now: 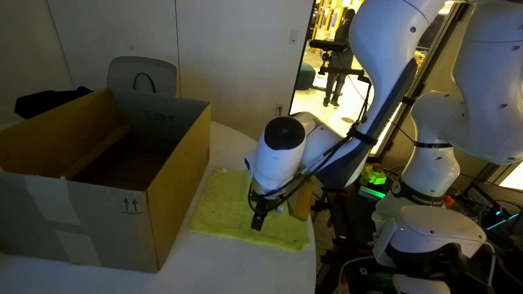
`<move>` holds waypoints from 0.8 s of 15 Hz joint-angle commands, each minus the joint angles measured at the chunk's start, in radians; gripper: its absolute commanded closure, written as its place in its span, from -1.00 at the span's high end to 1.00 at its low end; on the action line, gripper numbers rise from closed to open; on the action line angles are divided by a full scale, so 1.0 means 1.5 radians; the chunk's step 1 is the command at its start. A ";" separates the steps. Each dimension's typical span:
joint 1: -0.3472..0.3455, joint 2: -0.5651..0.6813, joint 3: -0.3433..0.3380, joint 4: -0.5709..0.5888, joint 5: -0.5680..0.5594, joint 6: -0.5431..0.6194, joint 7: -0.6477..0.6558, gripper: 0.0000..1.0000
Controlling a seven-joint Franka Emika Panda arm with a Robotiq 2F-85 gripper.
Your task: Put the black marker in the yellow fabric, wrap it and put it in the box
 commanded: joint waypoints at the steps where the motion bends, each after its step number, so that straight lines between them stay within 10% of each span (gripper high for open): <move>1: -0.023 -0.003 0.046 -0.019 0.015 0.103 -0.034 1.00; 12: -0.156 0.107 0.158 -0.020 0.100 0.258 -0.190 1.00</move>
